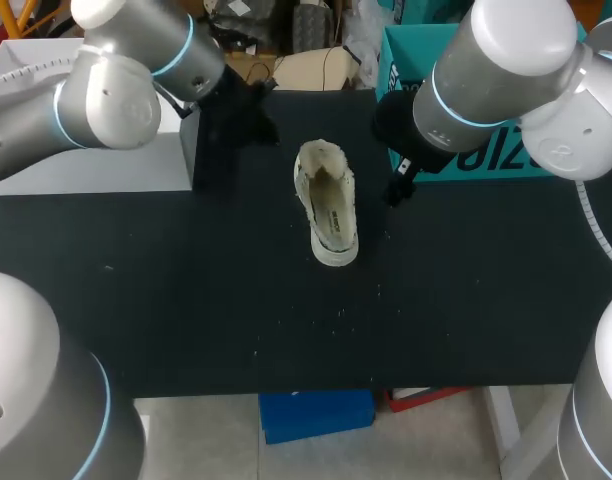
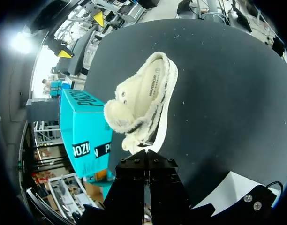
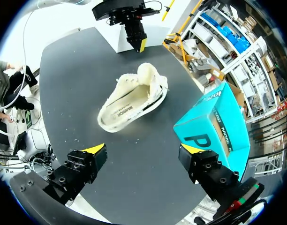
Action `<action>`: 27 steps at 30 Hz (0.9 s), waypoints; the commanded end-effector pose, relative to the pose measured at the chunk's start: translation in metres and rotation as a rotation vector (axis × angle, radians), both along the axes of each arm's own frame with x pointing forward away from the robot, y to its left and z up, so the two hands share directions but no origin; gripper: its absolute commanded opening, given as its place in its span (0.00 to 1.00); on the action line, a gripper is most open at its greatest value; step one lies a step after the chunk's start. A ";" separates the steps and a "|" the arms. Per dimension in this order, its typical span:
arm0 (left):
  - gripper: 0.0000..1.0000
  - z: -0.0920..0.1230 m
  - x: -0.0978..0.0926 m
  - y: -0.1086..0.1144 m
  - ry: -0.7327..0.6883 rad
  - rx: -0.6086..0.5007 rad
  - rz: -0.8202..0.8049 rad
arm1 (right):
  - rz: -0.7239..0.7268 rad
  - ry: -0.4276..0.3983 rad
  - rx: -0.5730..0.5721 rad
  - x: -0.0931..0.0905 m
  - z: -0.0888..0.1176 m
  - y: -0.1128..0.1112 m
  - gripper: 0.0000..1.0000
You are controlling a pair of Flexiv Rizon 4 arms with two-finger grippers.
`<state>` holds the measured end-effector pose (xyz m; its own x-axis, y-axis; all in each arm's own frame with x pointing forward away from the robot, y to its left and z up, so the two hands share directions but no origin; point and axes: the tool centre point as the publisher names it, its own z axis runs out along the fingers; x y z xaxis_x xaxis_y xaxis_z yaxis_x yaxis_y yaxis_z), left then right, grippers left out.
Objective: Take the shoe out of the shoebox, open the shoe tongue, remove and reinsert the insole, then place the shoe into the shoebox
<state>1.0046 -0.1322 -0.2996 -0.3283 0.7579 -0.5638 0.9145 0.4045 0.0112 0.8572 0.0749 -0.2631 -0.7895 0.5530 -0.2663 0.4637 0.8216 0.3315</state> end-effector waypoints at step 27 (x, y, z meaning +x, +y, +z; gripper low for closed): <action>0.00 -0.065 -0.031 -0.069 0.213 0.029 -0.140 | 0.000 0.000 0.000 0.000 -0.001 0.001 1.00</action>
